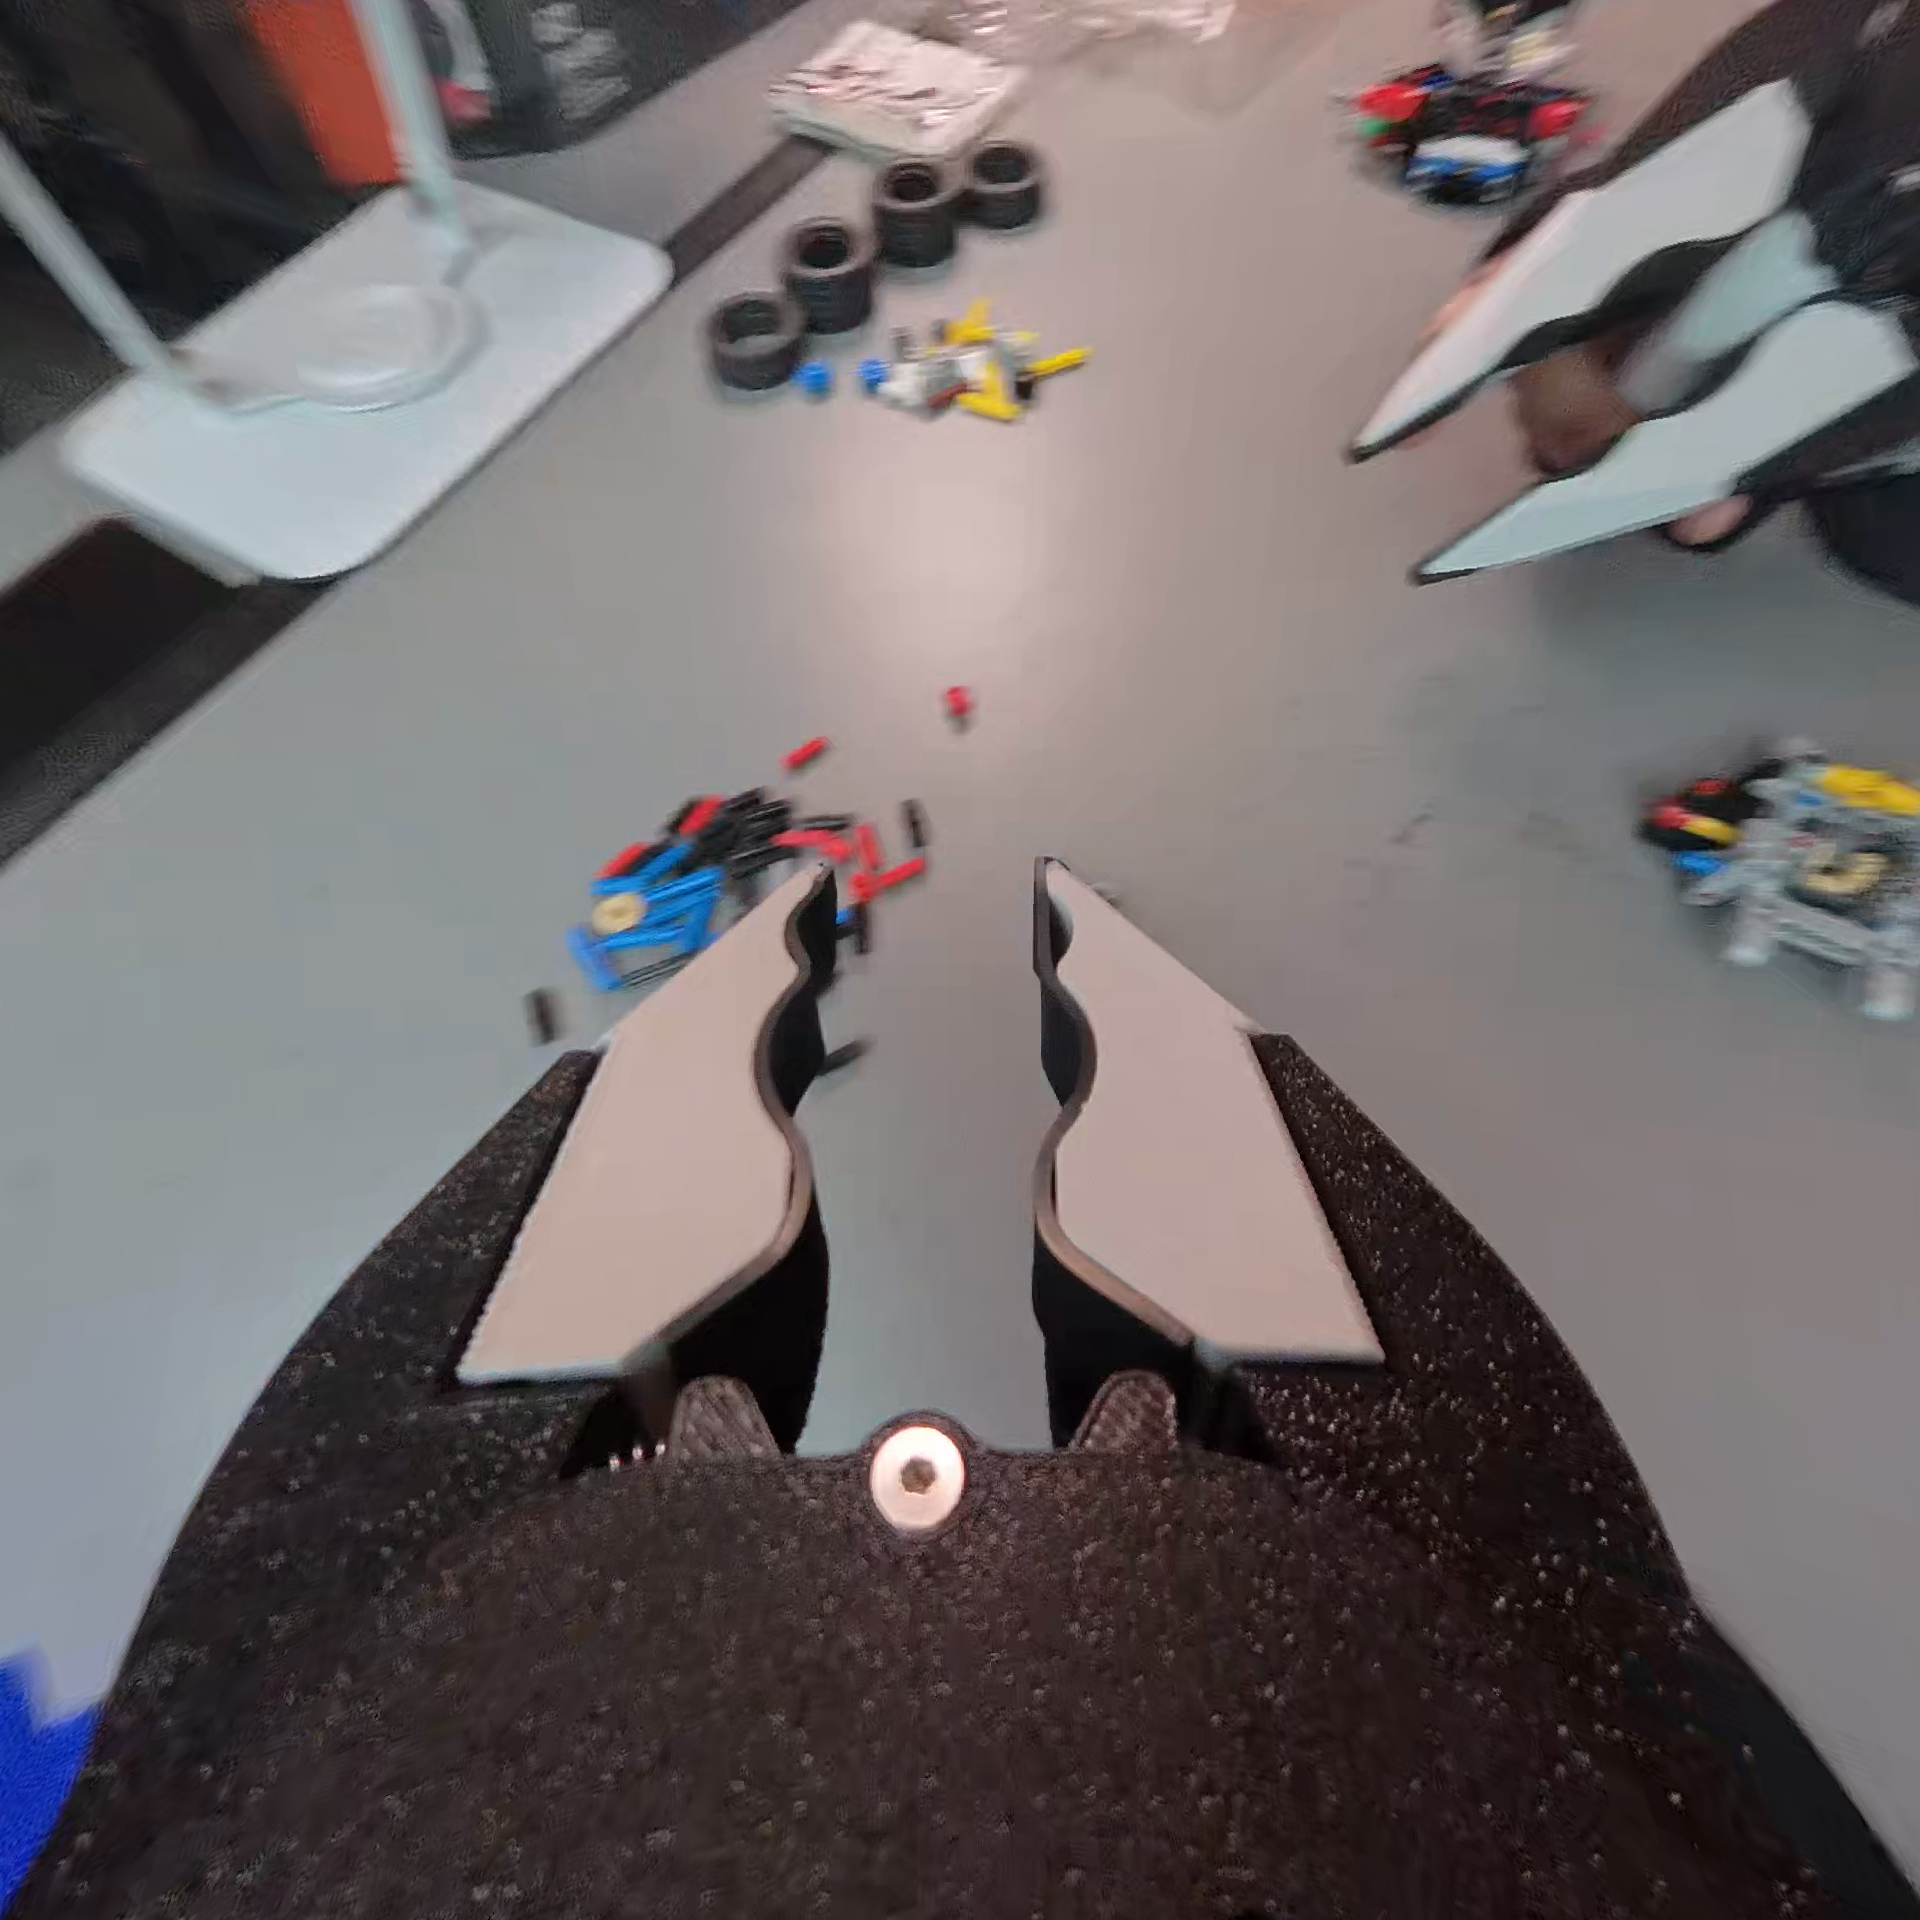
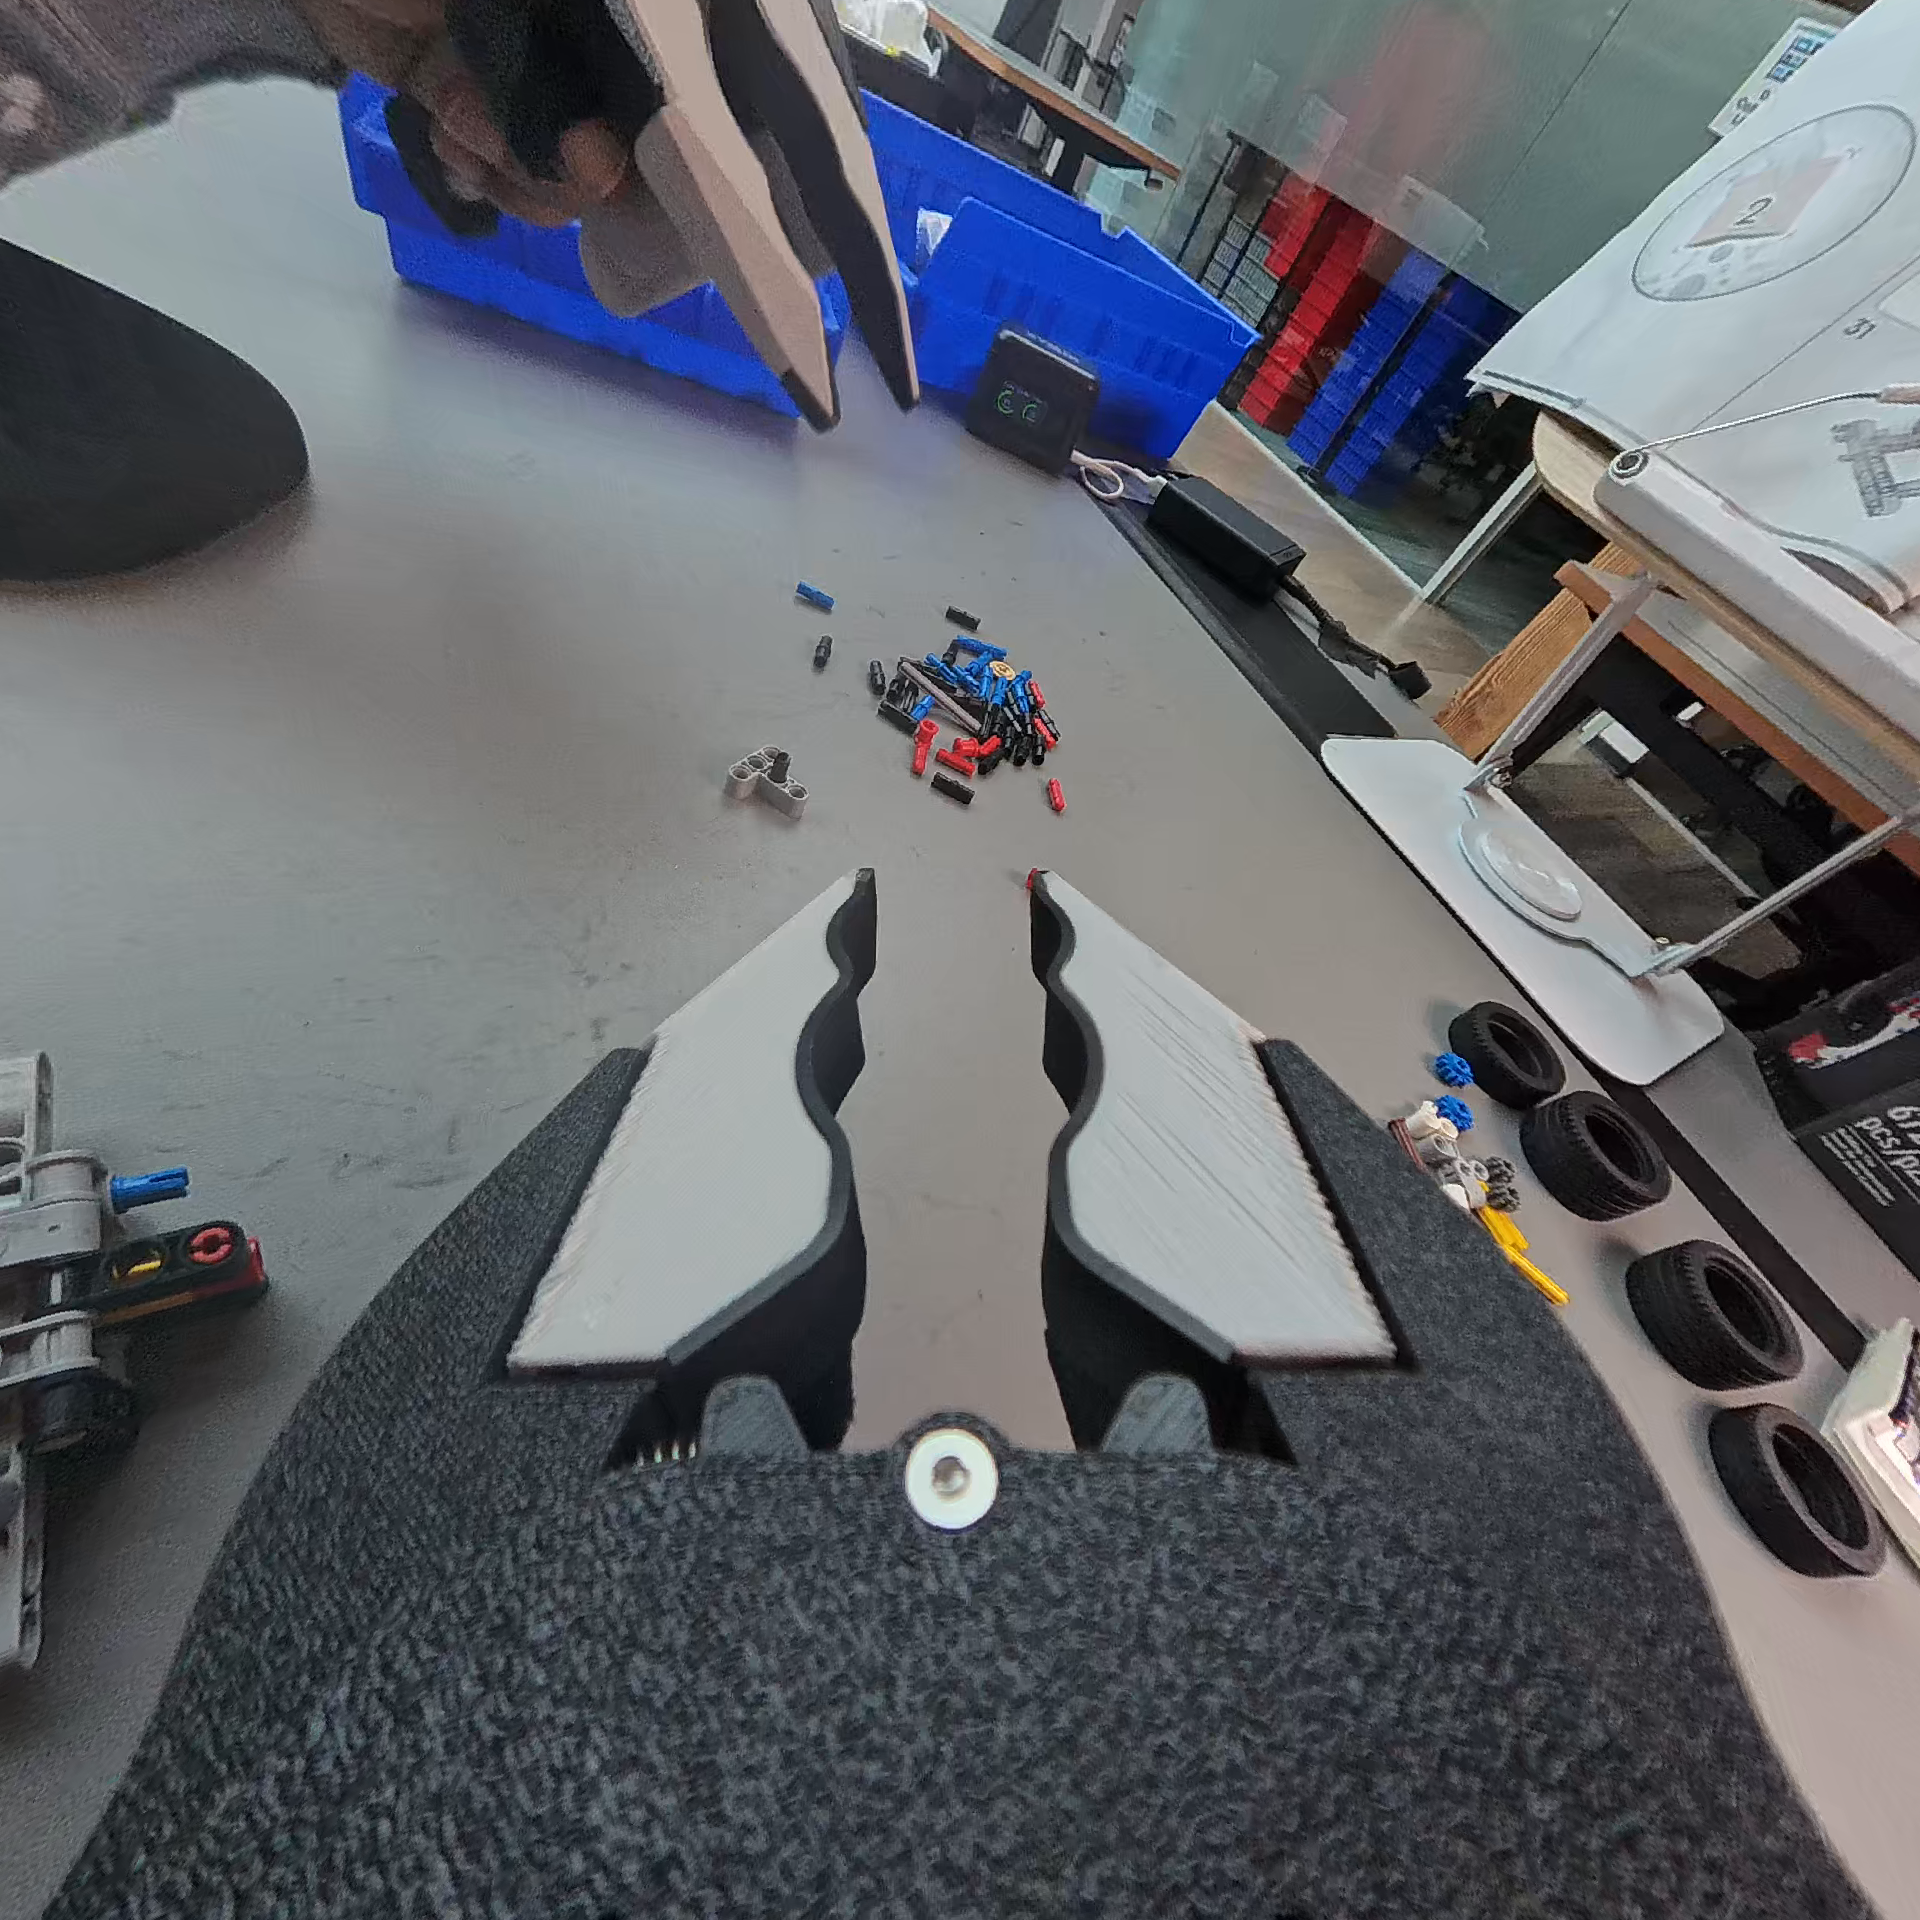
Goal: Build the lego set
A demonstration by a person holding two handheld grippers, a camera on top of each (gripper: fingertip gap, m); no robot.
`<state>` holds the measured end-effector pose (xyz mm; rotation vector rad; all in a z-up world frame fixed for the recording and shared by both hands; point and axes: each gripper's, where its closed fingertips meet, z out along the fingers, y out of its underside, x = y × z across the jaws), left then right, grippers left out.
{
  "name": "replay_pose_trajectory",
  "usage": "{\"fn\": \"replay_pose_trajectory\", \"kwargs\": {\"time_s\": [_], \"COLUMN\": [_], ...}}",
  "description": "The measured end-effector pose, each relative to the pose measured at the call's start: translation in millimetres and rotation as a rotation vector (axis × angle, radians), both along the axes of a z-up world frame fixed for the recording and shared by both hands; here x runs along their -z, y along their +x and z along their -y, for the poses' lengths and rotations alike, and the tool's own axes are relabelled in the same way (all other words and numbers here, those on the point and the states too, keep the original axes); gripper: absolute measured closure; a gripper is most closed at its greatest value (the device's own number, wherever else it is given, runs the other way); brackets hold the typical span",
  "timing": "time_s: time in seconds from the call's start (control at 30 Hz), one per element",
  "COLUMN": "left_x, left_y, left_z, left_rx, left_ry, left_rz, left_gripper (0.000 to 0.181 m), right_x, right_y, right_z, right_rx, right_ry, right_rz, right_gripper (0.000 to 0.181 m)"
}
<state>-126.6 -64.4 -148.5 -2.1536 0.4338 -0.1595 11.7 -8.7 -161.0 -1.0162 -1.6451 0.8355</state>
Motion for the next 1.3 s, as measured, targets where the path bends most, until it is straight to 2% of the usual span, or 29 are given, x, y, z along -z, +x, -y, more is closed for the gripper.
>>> {"fn": "replay_pose_trajectory", "kwargs": {"time_s": [0.03,0.1,0.27,0.47,0.6,0.67,0.73,0.83,0.9,0.97,1.03,1.1,1.27,1.3], "left_x": [8,30,71,85,84,67,24,-45,-68,-73,-69,-68,-67,-74], "left_y": [23,46,61,62,62,76,103,130,140,151,159,162,158,151], "left_z": [-3,-8,-8,-10,-10,-12,-13,-10,-7,-6,-6,-5,-9,-9], "left_rx": [0.078,0.165,0.226,0.218,0.221,0.255,0.344,0.419,0.443,0.47,0.484,0.489,0.453,0.433], "left_ry": [-0.022,-0.076,-0.213,-0.247,-0.236,-0.162,0.004,0.242,0.292,0.304,0.298,0.305,0.333,0.373], "left_rz": [0.058,0.067,-0.008,-0.057,-0.066,0.043,0.276,0.652,0.836,0.906,0.898,0.896,0.829,0.855], "left_gripper": [0.144,0.152,0.161,0.175,0.176,0.177,0.177,0.178,0.178,0.178,0.178,0.178,0.178,0.178], "right_x": [1,3,5,6,5,1,-10,-39,-55,-68,-75,-73,-73,-77], "right_y": [1,2,3,2,2,2,2,2,2,4,6,7,10,13], "right_z": [1,2,5,8,10,12,19,37,50,58,61,62,56,51], "right_rx": [-0.003,-0.008,-0.019,-0.029,-0.031,-0.037,-0.068,-0.146,-0.212,-0.272,-0.306,-0.309,-0.315,-0.307], "right_ry": [0.003,0.007,0.01,0.007,0.006,-0.019,-0.097,-0.329,-0.505,-0.651,-0.733,-0.732,-0.68,-0.667], "right_rz": [0.0,0.009,0.013,0.018,0.014,-0.002,-0.051,-0.158,-0.196,-0.219,-0.241,-0.226,-0.187,-0.213], "right_gripper": [0.153,0.153,0.154,0.154,0.154,0.154,0.153,0.145,0.14,0.14,0.147,0.159,0.164,0.164]}}
